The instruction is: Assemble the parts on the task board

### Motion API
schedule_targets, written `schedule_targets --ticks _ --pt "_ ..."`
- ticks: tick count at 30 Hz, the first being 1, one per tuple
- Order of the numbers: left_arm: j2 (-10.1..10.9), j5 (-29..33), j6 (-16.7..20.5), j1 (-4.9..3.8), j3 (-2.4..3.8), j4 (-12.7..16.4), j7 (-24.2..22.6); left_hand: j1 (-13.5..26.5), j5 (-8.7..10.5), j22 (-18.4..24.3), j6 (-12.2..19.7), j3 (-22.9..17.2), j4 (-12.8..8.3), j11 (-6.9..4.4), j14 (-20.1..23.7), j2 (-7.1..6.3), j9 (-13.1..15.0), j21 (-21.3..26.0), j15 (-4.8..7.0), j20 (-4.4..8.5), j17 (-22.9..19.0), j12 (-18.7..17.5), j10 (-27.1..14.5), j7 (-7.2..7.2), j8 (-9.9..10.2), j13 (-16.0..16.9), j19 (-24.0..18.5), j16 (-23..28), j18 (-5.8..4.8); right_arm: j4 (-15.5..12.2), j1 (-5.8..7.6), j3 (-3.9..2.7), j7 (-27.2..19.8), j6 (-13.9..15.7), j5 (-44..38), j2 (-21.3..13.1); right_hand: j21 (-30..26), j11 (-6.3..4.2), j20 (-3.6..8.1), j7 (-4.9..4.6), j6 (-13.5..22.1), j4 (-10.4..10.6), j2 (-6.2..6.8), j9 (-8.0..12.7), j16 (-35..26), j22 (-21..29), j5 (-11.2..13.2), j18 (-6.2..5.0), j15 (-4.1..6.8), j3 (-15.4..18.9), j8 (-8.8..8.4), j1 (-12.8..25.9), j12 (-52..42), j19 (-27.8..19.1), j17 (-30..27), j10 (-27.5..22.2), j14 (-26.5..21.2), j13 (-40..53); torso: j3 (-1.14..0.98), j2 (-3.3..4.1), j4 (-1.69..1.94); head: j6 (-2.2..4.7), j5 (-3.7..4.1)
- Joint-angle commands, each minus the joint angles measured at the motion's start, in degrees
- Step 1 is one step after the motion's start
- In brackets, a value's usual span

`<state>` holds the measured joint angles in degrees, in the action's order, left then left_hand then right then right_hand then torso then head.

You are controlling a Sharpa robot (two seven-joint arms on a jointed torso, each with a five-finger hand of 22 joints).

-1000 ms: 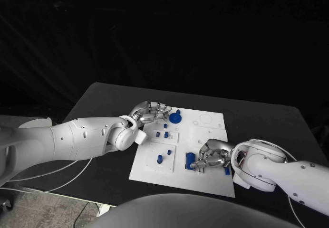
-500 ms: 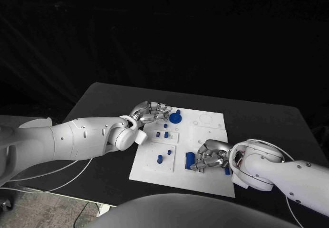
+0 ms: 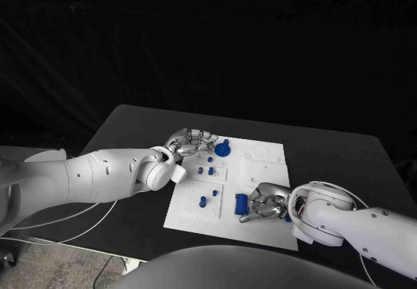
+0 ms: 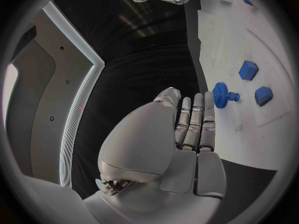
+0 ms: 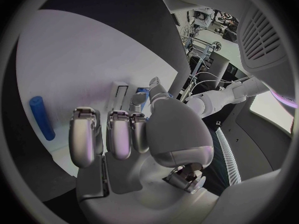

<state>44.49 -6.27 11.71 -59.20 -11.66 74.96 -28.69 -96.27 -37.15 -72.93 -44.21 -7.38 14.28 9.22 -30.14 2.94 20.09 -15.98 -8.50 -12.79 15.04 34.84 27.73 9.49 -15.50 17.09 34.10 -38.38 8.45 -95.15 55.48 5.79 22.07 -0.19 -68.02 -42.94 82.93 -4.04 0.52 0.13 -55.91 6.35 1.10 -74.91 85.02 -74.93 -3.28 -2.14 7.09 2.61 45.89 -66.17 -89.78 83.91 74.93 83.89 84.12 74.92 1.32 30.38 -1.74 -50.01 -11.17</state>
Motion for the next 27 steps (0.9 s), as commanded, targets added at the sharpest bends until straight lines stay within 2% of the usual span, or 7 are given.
schedule_targets --ticks 1,6,11,18,22,24,27 --pt "-0.1 0.2 -1.0 -0.01 0.04 0.1 -0.4 0.1 -0.18 -0.1 0.5 -0.3 0.0 0.33 0.1 0.47 -0.1 -0.3 -0.33 0.10 -0.1 0.2 0.2 0.14 -0.4 -0.1 -0.4 -0.4 -0.32 -0.3 -0.10 0.00 -0.5 1.1 -0.8 -0.7 -0.5 0.12 0.12 0.00 0.8 0.8 0.34 -3.4 -0.2 -12.5 0.4 0.22 0.00 0.8 -0.76 1.4 -0.2 3.1 4.5 6.1 3.9 15.1 0.03 -0.02 0.02 0.01 0.03" --pt "0.1 0.2 -0.9 -0.01 0.04 0.1 -0.5 0.1 -0.18 -0.2 0.4 -0.3 0.0 0.36 0.0 0.45 -0.1 -0.4 -0.37 0.10 -0.1 0.3 0.3 0.17 -0.5 -0.2 -0.4 -0.4 -0.35 -2.5 0.92 -0.02 -0.7 4.7 -0.9 -4.1 -0.6 0.00 0.22 0.05 5.9 5.1 2.08 0.0 -0.3 -12.5 0.5 0.20 0.09 1.3 -9.65 4.2 -0.2 3.1 4.5 6.1 3.9 15.1 0.05 -0.09 0.00 0.01 -0.13" --pt "0.2 0.2 -0.8 0.00 0.03 0.0 -0.7 0.2 -0.16 -0.3 0.4 -0.3 -0.1 0.38 0.0 0.35 -0.1 -0.4 -0.38 0.10 -0.1 0.3 0.3 0.19 -0.6 -0.2 -0.5 -0.4 -0.36 -4.9 3.96 -0.02 -0.7 5.8 -0.6 -8.0 -0.6 0.59 0.04 -0.34 5.0 10.5 4.18 4.8 -0.3 -12.5 0.3 0.21 -0.05 0.7 -14.82 5.7 -0.2 3.1 4.5 6.1 3.9 15.1 0.11 -0.11 -0.05 0.01 -0.10" --pt "0.1 0.2 -0.8 0.01 0.02 -0.1 -1.0 0.2 -0.14 -0.4 0.4 -0.3 -0.1 0.40 0.0 0.25 -0.1 -0.4 -0.38 0.10 -0.1 0.4 0.4 0.20 -0.6 -0.3 -0.5 -0.5 -0.38 -6.6 6.86 -0.01 1.0 4.8 1.1 -12.5 -0.4 0.82 -0.28 -0.91 3.4 10.3 1.38 9.0 -0.1 -12.6 0.0 0.25 -0.54 1.7 -18.65 8.7 -0.2 3.2 4.8 6.1 4.0 15.1 0.18 -0.28 -0.15 0.01 -0.12" --pt "0.1 0.2 -0.8 0.01 0.02 -0.2 -1.1 0.2 -0.14 -0.4 0.4 -0.3 -0.1 0.40 0.0 0.25 -0.1 -0.4 -0.38 0.10 -0.1 0.4 0.4 0.20 -0.6 -0.3 -0.5 -0.5 -0.38 -5.5 7.24 0.12 2.5 2.1 1.2 -13.4 -0.5 1.18 -0.57 -1.29 2.7 10.2 -1.25 12.0 -0.2 -12.5 -4.9 0.24 -0.82 2.3 -21.61 10.2 -0.2 3.2 4.7 6.1 4.0 15.1 0.21 -0.27 -0.16 0.01 0.12" --pt "0.1 0.2 -0.8 0.02 0.02 -0.2 -1.1 0.2 -0.14 -0.4 0.4 -0.3 -0.1 0.40 0.0 0.25 -0.1 -0.4 -0.38 0.10 -0.1 0.4 0.4 0.20 -0.6 -0.3 -0.5 -0.5 -0.38 -4.9 7.02 0.22 3.6 0.8 -0.5 -13.5 -0.5 1.40 -0.78 -1.54 2.0 10.1 -2.09 14.2 -0.2 -12.5 -9.5 0.23 -1.05 2.9 -23.67 9.8 -0.2 3.2 4.6 6.1 4.0 15.1 0.19 -0.25 -0.17 0.01 0.10" --pt "0.1 0.2 -0.9 0.03 0.02 -0.2 -1.0 0.3 -0.14 -0.4 0.4 -0.2 -0.1 0.41 0.0 0.21 -0.2 -0.4 -0.38 0.10 -0.1 0.4 0.4 0.19 -0.7 -0.3 -0.5 -0.5 -0.39 -4.3 6.41 0.29 5.2 -0.2 -4.7 -13.6 -0.6 1.48 -0.87 -1.60 1.4 10.0 -2.42 15.6 -0.3 -12.5 -15.3 0.21 -1.08 2.9 -24.95 8.6 -0.2 3.2 4.5 6.1 3.9 15.1 0.12 -0.17 -0.17 0.01 0.22"
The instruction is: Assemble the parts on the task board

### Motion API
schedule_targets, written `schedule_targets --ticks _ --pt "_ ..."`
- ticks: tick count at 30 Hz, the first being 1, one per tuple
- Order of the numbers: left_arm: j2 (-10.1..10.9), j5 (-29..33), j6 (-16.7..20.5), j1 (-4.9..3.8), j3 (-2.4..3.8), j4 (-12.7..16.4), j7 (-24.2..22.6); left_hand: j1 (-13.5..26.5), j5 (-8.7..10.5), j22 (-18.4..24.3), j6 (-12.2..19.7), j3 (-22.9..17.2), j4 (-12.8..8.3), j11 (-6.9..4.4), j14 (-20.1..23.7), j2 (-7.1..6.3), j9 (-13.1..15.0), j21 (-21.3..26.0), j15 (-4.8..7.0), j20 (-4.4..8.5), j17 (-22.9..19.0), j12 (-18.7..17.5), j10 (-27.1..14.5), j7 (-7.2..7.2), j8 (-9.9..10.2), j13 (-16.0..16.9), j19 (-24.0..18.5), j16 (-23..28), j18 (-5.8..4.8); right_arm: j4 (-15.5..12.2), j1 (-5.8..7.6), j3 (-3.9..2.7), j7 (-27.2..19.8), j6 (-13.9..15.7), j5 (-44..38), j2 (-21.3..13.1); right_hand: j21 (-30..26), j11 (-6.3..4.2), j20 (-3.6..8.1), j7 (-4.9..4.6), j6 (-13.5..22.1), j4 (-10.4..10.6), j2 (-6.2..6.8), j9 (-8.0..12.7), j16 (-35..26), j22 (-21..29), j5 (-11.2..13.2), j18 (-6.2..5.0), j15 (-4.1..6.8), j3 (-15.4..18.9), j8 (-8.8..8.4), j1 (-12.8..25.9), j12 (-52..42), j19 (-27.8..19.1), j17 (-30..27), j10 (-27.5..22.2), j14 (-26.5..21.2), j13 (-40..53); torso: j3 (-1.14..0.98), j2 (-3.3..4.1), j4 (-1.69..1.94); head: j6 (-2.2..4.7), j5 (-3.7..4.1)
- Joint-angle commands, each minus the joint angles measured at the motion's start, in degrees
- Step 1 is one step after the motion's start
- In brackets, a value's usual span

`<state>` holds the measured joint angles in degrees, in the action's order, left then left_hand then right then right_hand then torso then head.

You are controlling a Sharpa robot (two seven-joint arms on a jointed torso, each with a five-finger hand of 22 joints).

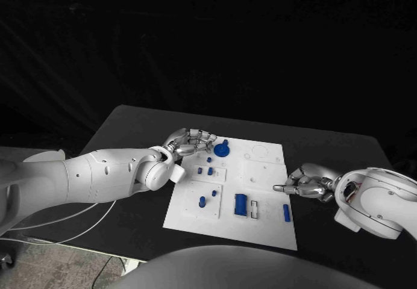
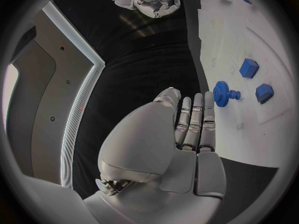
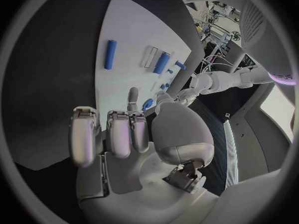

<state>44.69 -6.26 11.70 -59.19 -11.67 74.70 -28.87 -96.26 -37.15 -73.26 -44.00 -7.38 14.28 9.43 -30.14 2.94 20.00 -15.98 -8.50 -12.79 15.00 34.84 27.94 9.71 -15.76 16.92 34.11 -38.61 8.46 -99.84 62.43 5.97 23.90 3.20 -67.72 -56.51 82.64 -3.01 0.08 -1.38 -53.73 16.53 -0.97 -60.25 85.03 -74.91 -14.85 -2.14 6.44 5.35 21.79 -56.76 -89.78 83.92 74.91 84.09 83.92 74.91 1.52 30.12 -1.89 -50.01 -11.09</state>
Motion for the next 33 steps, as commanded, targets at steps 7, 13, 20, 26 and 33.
schedule_targets --ticks 7,13,20,26,33 --pt "0.1 0.2 -1.0 0.06 0.03 0.1 -0.7 0.3 -0.14 -0.1 0.2 -0.3 -0.1 0.20 0.0 0.21 -0.1 -0.4 -0.38 0.09 -0.1 0.4 0.2 -0.02 -0.4 -0.1 -0.5 -0.2 -0.39 1.2 -2.14 0.15 5.9 -3.1 -13.0 -0.1 -0.2 0.18 -0.36 0.23 -2.7 -0.6 -0.08 1.9 -0.3 -12.6 -10.8 0.23 -0.28 -0.1 -1.50 -3.2 -0.2 3.3 4.4 5.9 4.2 15.1 -0.10 0.15 0.03 0.01 0.10" --pt "0.3 0.2 -1.0 0.08 0.03 0.1 -0.6 0.2 -0.16 -0.2 0.2 -0.3 -0.1 0.20 0.0 0.25 -0.1 -0.4 -0.38 0.10 -0.1 0.4 0.2 -0.02 -0.5 -0.2 -0.5 -0.3 -0.39 1.2 -3.22 0.16 6.6 -2.8 -14.9 0.0 -0.1 0.03 -0.26 0.42 -3.1 -1.0 0.32 1.6 -0.3 -12.6 -11.1 0.26 -0.17 -0.2 -1.31 -4.4 -0.2 3.3 4.5 5.9 4.2 15.1 -0.12 0.14 -0.03 0.01 0.11" --pt "0.4 0.2 -1.1 0.10 0.03 0.1 -0.6 0.2 -0.16 -0.2 0.2 -0.3 -0.1 0.20 0.0 0.25 -0.1 -0.4 -0.38 0.10 -0.1 0.4 0.2 -0.02 -0.5 -0.2 -0.5 -0.3 -0.39 1.9 -4.61 0.16 6.9 -3.2 -15.5 1.0 -0.1 -0.22 -0.03 0.68 -3.3 -1.9 0.45 1.0 -0.3 -12.6 -15.2 0.25 0.07 -1.1 -1.27 -6.7 -0.2 3.3 4.4 5.9 4.2 15.1 -0.08 0.08 0.07 0.01 0.28" --pt "0.5 0.2 -1.1 0.12 0.03 0.1 -0.5 0.2 -0.16 -0.2 0.2 -0.3 -0.1 0.20 0.0 0.25 -0.1 -0.4 -0.38 0.10 -0.1 0.4 0.2 -0.02 -0.5 -0.2 -0.5 -0.3 -0.39 2.1 -5.59 0.16 7.1 -3.8 -15.8 1.5 -0.1 -0.30 0.04 0.78 -3.1 -2.5 0.68 0.8 -0.4 -12.6 -16.4 0.25 0.14 -1.6 -1.43 -8.0 -0.2 3.3 4.3 5.9 4.2 15.1 -0.04 0.06 0.03 0.01 0.30" --pt "0.5 0.2 -1.1 0.13 0.03 0.1 -0.5 0.2 -0.18 -0.2 0.2 -0.4 -0.1 0.22 0.0 0.31 -0.1 -0.4 -0.38 0.11 -0.1 0.4 0.2 -0.01 -0.5 -0.2 -0.5 -0.3 -0.40 2.3 -6.19 0.16 7.0 -3.7 -15.8 2.0 -0.1 -0.38 0.11 0.89 -3.2 -3.2 0.70 0.7 -0.3 -12.6 -16.5 0.25 0.21 -2.3 -1.52 -9.3 -0.2 3.3 4.3 5.9 4.2 15.1 -0.03 0.05 0.07 0.01 0.38"
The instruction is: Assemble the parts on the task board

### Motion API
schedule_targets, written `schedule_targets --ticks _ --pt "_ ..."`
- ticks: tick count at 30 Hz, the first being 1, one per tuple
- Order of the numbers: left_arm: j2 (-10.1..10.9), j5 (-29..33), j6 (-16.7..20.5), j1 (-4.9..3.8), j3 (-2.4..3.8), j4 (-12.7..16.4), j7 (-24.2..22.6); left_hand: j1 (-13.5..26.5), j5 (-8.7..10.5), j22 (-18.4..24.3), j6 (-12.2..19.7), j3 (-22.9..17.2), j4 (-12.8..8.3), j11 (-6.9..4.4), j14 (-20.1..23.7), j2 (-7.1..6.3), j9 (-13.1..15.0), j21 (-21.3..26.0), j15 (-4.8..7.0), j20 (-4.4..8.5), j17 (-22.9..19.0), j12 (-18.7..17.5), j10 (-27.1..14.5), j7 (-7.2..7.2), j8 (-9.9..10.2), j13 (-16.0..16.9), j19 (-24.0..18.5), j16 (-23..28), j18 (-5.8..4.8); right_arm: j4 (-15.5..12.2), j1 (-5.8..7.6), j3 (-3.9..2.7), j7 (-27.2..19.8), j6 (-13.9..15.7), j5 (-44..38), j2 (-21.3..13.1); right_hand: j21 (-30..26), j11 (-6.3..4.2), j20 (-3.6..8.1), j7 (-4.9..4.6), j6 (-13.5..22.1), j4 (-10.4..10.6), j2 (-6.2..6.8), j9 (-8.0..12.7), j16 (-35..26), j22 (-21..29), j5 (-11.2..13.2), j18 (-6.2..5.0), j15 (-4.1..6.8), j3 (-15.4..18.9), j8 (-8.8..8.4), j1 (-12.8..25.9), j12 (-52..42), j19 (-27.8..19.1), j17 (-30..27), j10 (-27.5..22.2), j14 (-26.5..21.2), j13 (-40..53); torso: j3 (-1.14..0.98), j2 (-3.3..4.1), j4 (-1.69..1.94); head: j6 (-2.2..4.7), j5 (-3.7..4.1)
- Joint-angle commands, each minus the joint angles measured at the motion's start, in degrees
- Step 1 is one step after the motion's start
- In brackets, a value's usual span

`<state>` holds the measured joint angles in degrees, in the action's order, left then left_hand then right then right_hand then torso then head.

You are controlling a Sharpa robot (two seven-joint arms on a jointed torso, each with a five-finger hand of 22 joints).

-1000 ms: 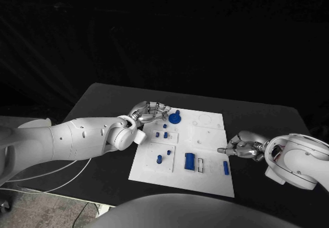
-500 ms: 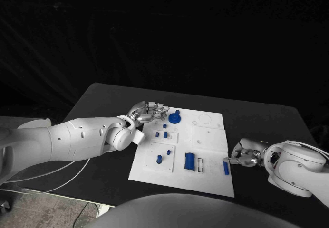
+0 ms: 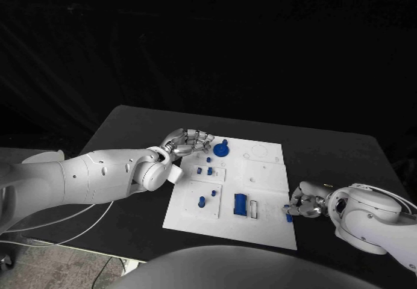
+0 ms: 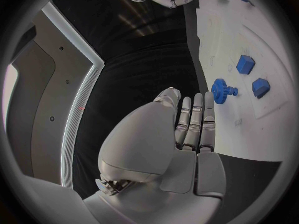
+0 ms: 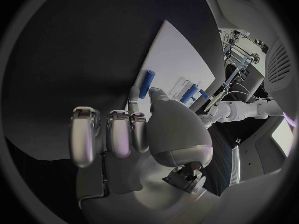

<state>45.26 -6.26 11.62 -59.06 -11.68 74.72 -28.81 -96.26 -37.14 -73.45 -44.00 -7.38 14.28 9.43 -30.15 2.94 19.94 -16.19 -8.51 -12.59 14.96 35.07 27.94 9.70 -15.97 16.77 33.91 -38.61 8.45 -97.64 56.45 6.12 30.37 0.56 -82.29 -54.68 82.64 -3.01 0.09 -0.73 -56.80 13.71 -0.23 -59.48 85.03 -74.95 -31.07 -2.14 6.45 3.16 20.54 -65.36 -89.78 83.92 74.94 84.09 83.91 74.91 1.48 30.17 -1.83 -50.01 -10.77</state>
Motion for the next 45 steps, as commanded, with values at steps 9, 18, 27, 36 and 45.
schedule_targets --ticks 9,18,27,36,45 --pt "-0.1 0.2 -1.1 0.03 0.04 0.1 -0.4 0.2 -0.19 0.0 0.2 -0.4 -0.1 0.22 0.0 0.31 -0.1 -0.2 -0.38 -0.09 -0.1 0.2 0.2 -0.01 -0.3 0.0 -0.3 -0.3 -0.39 0.4 -0.81 0.02 0.7 -1.4 -1.6 1.2 -0.1 -0.58 0.31 0.46 0.0 -2.5 0.02 -0.1 -0.4 -12.6 2.0 0.25 0.41 -2.9 -0.83 -4.1 -0.2 3.3 4.3 5.9 4.2 15.1 -0.03 -0.01 0.00 0.01 0.13" --pt "-0.2 0.2 -1.3 0.08 0.04 0.0 -0.2 0.2 -0.21 -0.1 0.3 -0.4 -0.1 0.25 0.0 0.37 -0.1 -0.2 -0.39 -0.09 -0.1 0.2 0.3 0.00 -0.3 -0.1 -0.3 -0.3 -0.40 1.2 -1.43 0.02 1.2 -2.7 -2.0 2.7 -0.5 -0.21 0.17 -0.05 1.0 -2.8 0.76 1.2 -0.6 -12.4 -0.8 0.16 0.16 -5.6 -2.84 -4.7 -0.2 3.2 3.8 5.9 4.1 15.1 -0.02 0.01 -0.02 0.01 0.15" --pt "-0.2 0.2 -1.3 0.15 0.04 0.0 -0.1 0.2 -0.21 -0.1 0.3 -0.4 -0.1 0.25 0.0 0.37 -0.1 -0.2 -0.39 -0.09 -0.1 0.2 0.3 0.00 -0.3 -0.1 -0.3 -0.3 -0.40 1.3 -1.88 0.01 -0.3 -1.8 -2.0 3.4 -0.5 0.55 -0.33 -0.99 0.4 -5.3 2.56 5.9 -0.5 -12.5 -4.9 0.19 -0.46 -12.6 -7.20 -5.6 -0.2 3.2 4.0 5.9 4.1 15.1 -0.04 -0.03 0.08 0.01 0.17" --pt "-0.2 0.2 -1.3 0.23 0.04 0.0 0.0 0.2 -0.22 -0.2 0.3 -0.5 -0.1 0.27 0.1 0.41 -0.1 -0.2 -0.39 -0.09 -0.1 0.2 0.3 0.02 -0.3 -0.1 -0.4 -0.3 -0.41 0.9 -1.93 0.01 -2.6 1.6 0.6 3.2 -0.2 1.71 -1.27 -2.32 -1.0 -8.3 3.03 13.2 -0.4 -12.5 -4.6 0.26 -1.45 -18.6 -12.51 -3.3 -0.2 3.3 4.2 5.9 4.1 15.1 -0.02 0.01 0.03 0.01 0.04" --pt "-0.3 0.2 -1.3 0.28 0.04 0.0 0.0 0.2 -0.22 -0.2 0.3 -0.5 -0.1 0.29 0.1 0.45 -0.1 -0.2 -0.40 -0.08 -0.1 0.2 0.3 0.04 -0.4 -0.2 -0.4 -0.3 -0.41 -0.8 -1.43 -0.05 -3.6 4.8 7.9 2.2 0.1 2.00 -1.56 -2.67 -1.9 -8.9 3.13 16.1 -0.1 -12.6 -4.5 0.32 -1.72 -20.0 -14.16 -1.5 -0.2 3.4 4.7 5.9 4.2 15.1 -0.03 -0.02 0.13 0.01 -0.04"
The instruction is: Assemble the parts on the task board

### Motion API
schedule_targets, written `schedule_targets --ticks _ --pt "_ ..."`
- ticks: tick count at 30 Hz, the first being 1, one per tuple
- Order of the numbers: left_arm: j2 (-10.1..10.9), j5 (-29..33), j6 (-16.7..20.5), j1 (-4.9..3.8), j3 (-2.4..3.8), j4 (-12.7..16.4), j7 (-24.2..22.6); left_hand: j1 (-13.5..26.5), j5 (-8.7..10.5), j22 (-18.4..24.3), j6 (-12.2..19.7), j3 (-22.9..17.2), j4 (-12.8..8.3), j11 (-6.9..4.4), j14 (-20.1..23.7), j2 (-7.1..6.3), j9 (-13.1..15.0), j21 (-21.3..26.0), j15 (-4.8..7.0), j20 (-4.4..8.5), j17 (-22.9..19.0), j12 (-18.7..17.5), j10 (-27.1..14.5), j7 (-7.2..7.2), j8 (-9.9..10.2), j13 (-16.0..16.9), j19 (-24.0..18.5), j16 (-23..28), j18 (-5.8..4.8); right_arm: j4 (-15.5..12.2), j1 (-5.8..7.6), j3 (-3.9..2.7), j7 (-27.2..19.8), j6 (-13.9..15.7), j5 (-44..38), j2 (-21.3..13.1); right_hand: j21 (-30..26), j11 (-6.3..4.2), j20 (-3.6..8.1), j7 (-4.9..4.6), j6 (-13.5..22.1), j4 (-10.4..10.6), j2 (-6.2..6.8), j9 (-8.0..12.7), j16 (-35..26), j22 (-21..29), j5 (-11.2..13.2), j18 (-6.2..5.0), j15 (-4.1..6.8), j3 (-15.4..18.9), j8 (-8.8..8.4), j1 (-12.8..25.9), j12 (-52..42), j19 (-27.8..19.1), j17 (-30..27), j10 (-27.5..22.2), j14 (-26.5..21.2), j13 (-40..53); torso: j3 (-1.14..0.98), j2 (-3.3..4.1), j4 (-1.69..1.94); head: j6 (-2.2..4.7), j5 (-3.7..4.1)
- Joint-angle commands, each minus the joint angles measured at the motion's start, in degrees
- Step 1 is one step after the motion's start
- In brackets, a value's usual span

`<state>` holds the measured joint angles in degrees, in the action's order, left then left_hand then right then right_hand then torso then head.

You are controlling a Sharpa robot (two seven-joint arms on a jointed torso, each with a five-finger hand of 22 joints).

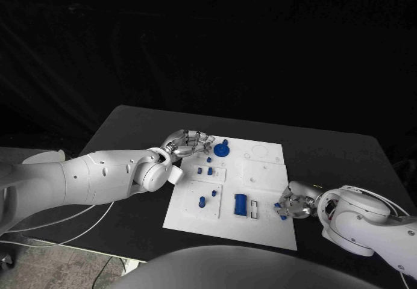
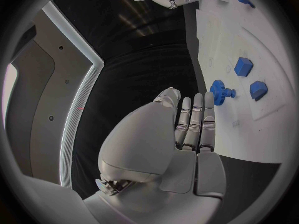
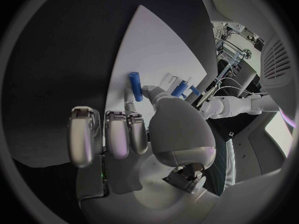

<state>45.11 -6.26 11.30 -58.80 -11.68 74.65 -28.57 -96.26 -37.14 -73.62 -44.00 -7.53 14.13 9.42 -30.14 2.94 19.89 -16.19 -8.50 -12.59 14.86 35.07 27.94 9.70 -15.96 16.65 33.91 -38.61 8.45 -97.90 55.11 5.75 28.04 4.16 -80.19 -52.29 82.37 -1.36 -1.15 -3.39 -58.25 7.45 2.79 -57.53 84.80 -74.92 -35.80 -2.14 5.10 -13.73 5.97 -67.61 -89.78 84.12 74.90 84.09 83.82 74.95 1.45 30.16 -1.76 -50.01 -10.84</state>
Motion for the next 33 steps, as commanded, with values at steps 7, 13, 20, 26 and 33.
schedule_targets --ticks 7,13,20,26,33 --pt "-0.2 0.2 -1.0 0.02 0.04 0.0 -0.2 0.2 -0.23 0.0 0.3 -0.4 0.0 0.29 0.1 0.45 -0.1 -0.2 -0.40 -0.08 -0.1 0.2 0.3 0.04 -0.4 -0.1 -0.4 -0.3 -0.42 -1.5 1.91 0.28 -0.8 1.6 13.4 -0.5 0.8 0.31 -0.34 0.06 -1.1 -2.7 -0.07 14.7 0.4 -12.8 0.3 0.41 -0.36 -3.3 0.29 1.4 -0.2 3.3 5.2 5.9 4.4 15.1 0.06 0.00 -0.03 0.01 0.10" --pt "-0.3 0.2 -1.0 0.02 0.05 0.0 -0.1 0.2 -0.23 0.0 0.3 -0.4 0.0 0.29 0.1 0.45 -0.1 -0.2 -0.40 -0.08 -0.1 0.2 0.3 0.04 -0.4 -0.1 -0.4 -0.3 -0.42 -1.4 2.56 0.28 -0.2 0.7 16.8 0.1 0.8 0.31 -0.34 0.04 -1.1 -2.6 -0.15 15.0 0.5 -12.8 0.3 0.43 -0.35 -3.4 0.15 1.9 -0.2 3.4 5.3 5.9 4.4 15.1 0.05 0.03 0.01 0.01 0.10" --pt "-0.3 0.2 -1.0 0.02 0.05 0.0 0.0 0.2 -0.23 0.0 0.3 -0.4 0.0 0.29 0.1 0.45 -0.1 -0.2 -0.40 -0.08 -0.1 0.2 0.3 0.04 -0.4 -0.1 -0.4 -0.3 -0.42 -0.1 2.73 0.28 0.3 -0.4 19.7 1.0 0.9 0.34 -0.35 0.00 -1.0 -2.5 -0.24 15.3 0.5 -12.8 0.3 0.43 -0.36 -3.5 -0.04 2.3 -0.2 3.4 5.3 5.9 4.5 15.1 0.06 -0.01 -0.01 0.01 0.03" --pt "-0.4 0.2 -1.1 0.02 0.05 0.0 0.1 0.3 -0.23 -0.1 0.4 -0.4 0.0 0.32 0.1 0.50 -0.1 -0.3 -0.42 -0.08 -0.1 0.2 0.3 0.07 -0.4 -0.1 -0.4 -0.3 -0.44 0.9 2.74 0.28 0.2 -0.7 20.3 1.5 0.9 0.36 -0.35 -0.03 -1.0 -2.5 -0.26 15.4 0.5 -12.8 0.3 0.44 -0.37 -3.5 -0.12 2.4 -0.2 3.4 5.3 5.9 4.5 15.1 0.06 -0.04 -0.01 0.01 -0.06" --pt "-0.5 0.2 -1.1 0.02 0.04 -0.1 0.1 0.3 -0.23 -0.1 0.4 -0.4 0.0 0.32 0.1 0.50 -0.1 -0.3 -0.42 -0.08 -0.1 0.2 0.3 0.07 -0.4 -0.1 -0.4 -0.3 -0.44 1.6 2.74 0.29 0.6 -0.9 23.2 2.2 0.9 0.40 -0.37 -0.08 -0.9 -2.5 -0.37 15.5 0.5 -12.8 0.3 0.43 -0.40 -3.6 -0.24 2.6 -0.2 3.4 5.3 5.9 4.4 15.1 0.04 -0.01 -0.06 0.01 0.11"
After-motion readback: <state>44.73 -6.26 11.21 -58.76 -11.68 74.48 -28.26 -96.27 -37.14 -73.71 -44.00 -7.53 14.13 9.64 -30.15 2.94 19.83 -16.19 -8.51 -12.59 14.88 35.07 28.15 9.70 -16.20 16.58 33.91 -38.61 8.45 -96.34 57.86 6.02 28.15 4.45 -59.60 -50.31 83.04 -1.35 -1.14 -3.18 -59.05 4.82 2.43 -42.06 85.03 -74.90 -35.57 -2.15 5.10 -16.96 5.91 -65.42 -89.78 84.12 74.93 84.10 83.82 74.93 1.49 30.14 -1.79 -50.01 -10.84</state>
